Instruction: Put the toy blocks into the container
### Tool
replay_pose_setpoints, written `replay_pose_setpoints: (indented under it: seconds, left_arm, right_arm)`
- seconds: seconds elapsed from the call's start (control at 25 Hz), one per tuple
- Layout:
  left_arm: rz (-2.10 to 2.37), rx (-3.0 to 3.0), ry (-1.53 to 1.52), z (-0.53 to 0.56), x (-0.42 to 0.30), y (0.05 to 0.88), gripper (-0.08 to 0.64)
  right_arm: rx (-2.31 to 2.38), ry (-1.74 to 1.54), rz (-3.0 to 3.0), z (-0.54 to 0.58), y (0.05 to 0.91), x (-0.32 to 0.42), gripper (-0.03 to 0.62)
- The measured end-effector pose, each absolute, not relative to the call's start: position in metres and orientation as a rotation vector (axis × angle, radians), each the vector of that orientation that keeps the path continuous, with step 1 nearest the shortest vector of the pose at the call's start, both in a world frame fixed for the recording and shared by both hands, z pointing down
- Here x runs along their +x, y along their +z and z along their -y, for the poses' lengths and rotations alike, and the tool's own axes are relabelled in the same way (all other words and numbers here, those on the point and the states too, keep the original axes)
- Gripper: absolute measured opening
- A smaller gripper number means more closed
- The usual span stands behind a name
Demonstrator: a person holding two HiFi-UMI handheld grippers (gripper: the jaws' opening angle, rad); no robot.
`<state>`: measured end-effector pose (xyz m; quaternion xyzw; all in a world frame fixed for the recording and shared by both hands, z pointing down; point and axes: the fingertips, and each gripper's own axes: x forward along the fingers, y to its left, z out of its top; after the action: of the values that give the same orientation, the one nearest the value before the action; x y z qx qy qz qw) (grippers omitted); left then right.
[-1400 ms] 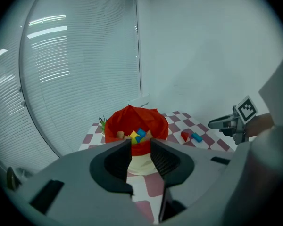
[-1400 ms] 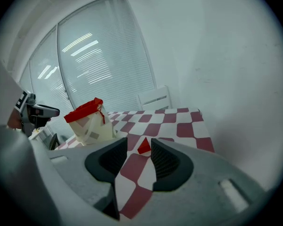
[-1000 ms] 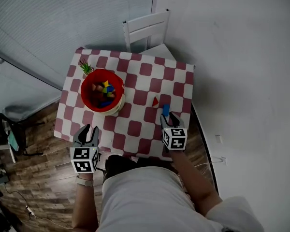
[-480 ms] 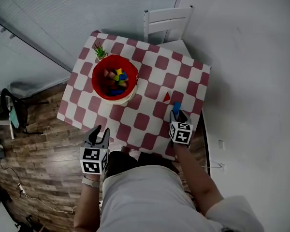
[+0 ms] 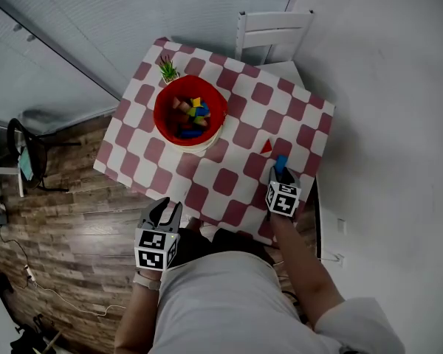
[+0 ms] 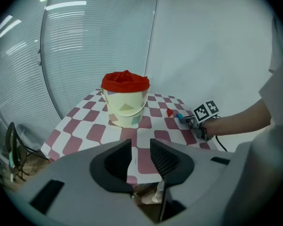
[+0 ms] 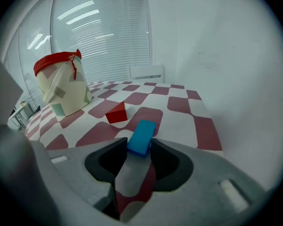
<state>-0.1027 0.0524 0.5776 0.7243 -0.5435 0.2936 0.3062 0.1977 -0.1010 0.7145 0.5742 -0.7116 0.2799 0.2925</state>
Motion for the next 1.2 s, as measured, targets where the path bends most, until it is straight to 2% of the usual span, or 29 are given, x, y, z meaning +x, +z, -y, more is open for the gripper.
replay_pose_setpoints:
  seconds: [0.52, 1.2]
  left_arm:
    - [1.449, 1.948, 0.729, -0.045, -0.111, 0.570, 0.103]
    - [1.496, 1.982, 0.601, -0.033, -0.133, 0.551, 0.104]
  right_arm:
    - [1.499, 0.699, 1.997, 0.112, 0.680, 0.179, 0.147]
    - [1.275, 0.543, 2.301, 0.134, 0.564, 0.077, 0.147]
